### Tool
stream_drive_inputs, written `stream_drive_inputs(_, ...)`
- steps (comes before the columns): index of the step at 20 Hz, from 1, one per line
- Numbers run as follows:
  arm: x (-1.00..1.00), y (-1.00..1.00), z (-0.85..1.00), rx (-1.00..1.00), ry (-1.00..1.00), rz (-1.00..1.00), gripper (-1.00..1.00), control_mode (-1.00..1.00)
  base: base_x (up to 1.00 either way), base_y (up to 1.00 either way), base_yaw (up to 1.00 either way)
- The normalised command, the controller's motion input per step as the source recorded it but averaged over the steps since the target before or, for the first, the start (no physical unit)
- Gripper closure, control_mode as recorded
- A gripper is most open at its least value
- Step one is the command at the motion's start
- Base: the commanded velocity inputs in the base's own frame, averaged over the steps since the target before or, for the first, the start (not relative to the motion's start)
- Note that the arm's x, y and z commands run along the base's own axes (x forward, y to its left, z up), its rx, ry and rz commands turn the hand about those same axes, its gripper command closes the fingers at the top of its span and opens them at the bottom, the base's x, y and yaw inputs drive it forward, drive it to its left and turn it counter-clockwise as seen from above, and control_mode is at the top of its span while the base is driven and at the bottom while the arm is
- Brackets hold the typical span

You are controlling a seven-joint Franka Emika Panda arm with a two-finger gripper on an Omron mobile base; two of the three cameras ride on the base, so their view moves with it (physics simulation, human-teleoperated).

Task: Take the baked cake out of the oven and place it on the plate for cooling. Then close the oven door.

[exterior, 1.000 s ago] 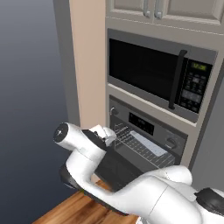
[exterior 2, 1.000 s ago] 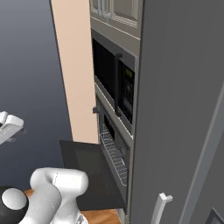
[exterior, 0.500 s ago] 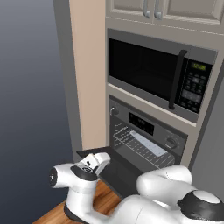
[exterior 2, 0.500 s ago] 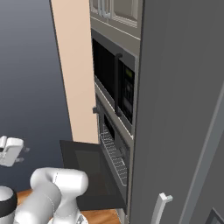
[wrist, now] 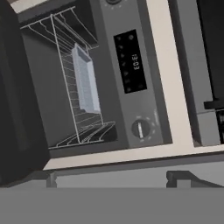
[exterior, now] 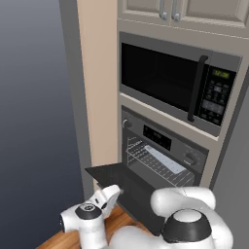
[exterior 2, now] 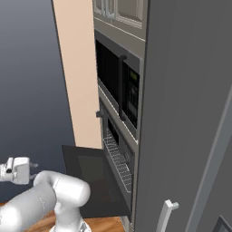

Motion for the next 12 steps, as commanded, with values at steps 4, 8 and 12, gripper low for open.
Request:
stream_drive_inputs(4, 0.09, 0.0, -0.65, -0.29, -0.09, -0.12, -1.0, -1.0, 0.0, 0.0, 0.0)
stream_drive_inputs(8, 0.02, 0.0, -0.67, -0.26, -0.03, -0.1, -1.0, -1.0, 0.0, 0.0, 0.0)
stream_drive_inputs(12, 0.24, 0.0, -0.67, -0.25, 0.0, -0.1, -1.0, -1.0, 0.0, 0.0, 0.0)
